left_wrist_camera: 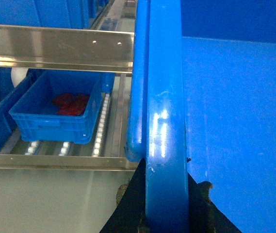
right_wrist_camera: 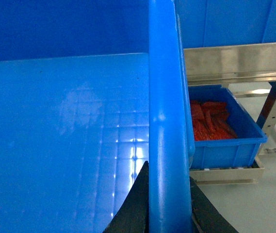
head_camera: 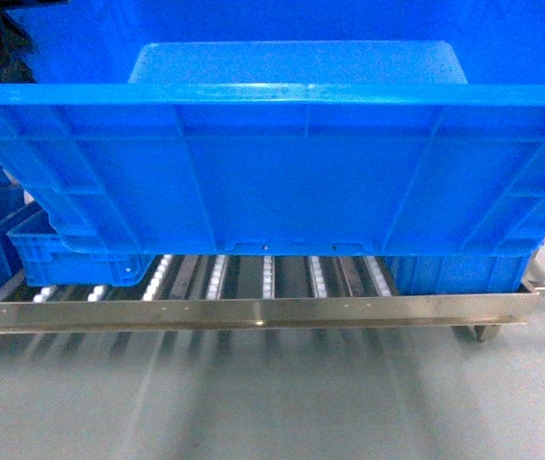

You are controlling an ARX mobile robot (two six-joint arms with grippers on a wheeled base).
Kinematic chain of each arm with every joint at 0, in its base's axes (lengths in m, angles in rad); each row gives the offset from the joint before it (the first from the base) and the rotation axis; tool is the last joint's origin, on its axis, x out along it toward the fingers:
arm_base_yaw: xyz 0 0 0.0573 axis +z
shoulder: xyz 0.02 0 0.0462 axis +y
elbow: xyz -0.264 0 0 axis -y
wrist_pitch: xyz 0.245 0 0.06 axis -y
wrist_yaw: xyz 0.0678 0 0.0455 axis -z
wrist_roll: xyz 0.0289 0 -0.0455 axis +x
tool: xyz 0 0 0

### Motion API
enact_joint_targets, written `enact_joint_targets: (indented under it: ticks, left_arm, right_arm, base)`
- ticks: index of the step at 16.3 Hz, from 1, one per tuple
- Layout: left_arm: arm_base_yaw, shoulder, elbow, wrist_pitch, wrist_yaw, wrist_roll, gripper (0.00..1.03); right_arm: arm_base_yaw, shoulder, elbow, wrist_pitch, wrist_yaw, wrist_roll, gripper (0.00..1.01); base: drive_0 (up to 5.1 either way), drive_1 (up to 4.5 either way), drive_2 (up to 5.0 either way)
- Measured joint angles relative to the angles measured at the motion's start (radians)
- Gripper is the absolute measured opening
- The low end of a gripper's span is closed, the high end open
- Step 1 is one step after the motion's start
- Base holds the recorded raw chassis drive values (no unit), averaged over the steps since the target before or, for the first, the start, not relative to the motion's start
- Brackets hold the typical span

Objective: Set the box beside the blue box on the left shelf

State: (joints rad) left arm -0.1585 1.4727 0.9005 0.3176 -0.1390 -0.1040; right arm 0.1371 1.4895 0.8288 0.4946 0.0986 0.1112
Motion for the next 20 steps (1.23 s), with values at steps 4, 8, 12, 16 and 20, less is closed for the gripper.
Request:
enact_joint_targets:
  ticks: [4,8,12,16,20]
  left_arm:
    - [0.014,0.000,-0.002,-0.006,0.004,-0.001,0.08]
    - [0.001,-0.003,-0.002,0.001,-0.001,0.002,0.08]
    - [0.001,-0.003,-0.002,-0.001,-0.001,0.002,0.08]
    - [0.001,-0.003,-0.002,0.001,0.000,0.001,0.08]
    - [0.001,-0.003,-0.002,0.005,0.000,0.002,0.08]
  right_arm:
    - [0.013,0.000,0.000,-0.001,0.008,-0.003,0.07]
    - [0.001,0.000,0.000,-0.001,0.002,0.001,0.07]
    - [0.000,0.000,0.000,0.000,-0.001,0.000,0.07]
    - [0.000,0.000,0.000,0.000,-0.001,0.001,0.07]
    - [0.000,0.000,0.000,0.006,0.000,0.000,0.07]
  base:
    - [-5.0,2.41,2.4]
    - [-5.0,2.41,2.4]
    - [-5.0,2.41,2.4]
    - [-5.0,2.41,2.4]
    - [-5.0,2.41,2.4]
